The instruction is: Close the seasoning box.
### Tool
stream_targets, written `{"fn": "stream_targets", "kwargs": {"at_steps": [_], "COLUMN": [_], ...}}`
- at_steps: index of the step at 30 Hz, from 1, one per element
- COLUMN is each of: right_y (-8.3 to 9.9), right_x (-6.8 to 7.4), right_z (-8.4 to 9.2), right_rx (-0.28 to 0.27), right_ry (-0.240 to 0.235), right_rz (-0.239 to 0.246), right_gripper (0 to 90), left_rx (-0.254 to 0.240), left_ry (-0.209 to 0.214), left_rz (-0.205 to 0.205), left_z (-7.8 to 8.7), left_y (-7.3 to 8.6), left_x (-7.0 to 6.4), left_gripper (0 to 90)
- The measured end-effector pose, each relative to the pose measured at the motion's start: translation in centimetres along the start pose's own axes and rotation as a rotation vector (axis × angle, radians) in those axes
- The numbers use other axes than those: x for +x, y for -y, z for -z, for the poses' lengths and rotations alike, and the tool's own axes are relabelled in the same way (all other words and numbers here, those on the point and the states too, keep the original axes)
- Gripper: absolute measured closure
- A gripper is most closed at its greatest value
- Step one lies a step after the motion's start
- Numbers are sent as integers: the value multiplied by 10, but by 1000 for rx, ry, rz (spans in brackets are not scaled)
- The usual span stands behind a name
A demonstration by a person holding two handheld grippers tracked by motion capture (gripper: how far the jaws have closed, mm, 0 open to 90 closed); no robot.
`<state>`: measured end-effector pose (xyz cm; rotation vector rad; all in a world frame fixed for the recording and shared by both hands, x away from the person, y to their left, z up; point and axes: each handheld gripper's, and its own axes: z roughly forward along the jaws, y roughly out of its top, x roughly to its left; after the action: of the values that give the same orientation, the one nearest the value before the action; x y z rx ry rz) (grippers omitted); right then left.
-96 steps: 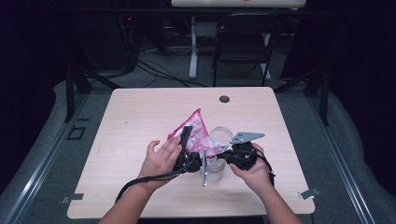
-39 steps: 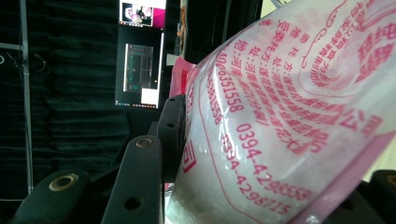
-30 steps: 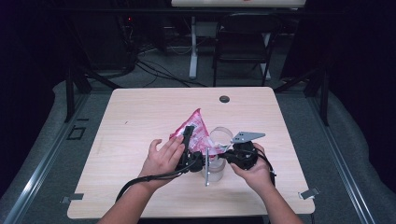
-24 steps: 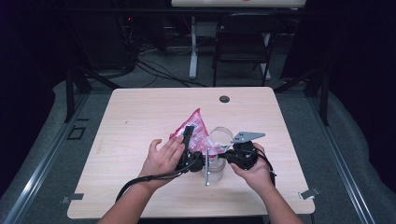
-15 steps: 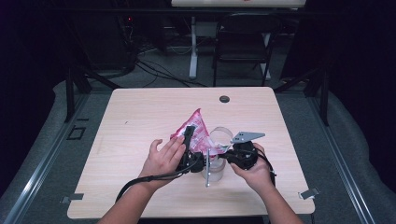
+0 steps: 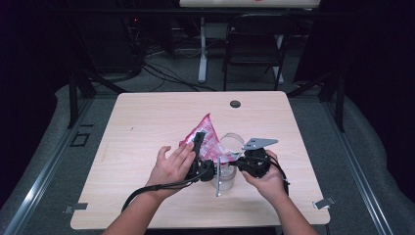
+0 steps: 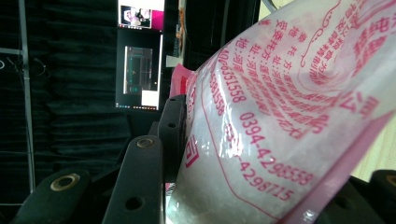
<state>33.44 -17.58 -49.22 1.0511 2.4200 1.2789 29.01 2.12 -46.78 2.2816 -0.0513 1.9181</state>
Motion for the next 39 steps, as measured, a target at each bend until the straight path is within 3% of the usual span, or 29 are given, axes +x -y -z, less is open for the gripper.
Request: {"fn": "stream_targets", "kwargs": {"at_steps": [13, 31, 33, 34, 35, 39], "right_y": [0, -1, -1, -1, -1, -1], "right_x": [0, 3, 2, 2, 2, 2], "right_z": [0, 0, 1, 0, 0, 0], "right_rx": [0, 8, 6, 6, 6, 5], "right_ry": [1, 18, 16, 16, 16, 12], "right_rz": [-2, 4, 1, 1, 2, 0], "right_gripper": [900, 900, 900, 900, 900, 900], "left_rx": [-21, -14, -25, -56, -27, -19], "left_ry": [-16, -8, -13, -31, -13, -8], "left_rz": [5, 5, 8, 16, 10, 7], "left_z": [2, 5, 4, 2, 4, 5], "left_y": [-3, -6, -6, -5, -6, -7], "left_x": [0, 0, 0, -1, 0, 0], "left_gripper": [647, 650, 651, 651, 650, 650]}}
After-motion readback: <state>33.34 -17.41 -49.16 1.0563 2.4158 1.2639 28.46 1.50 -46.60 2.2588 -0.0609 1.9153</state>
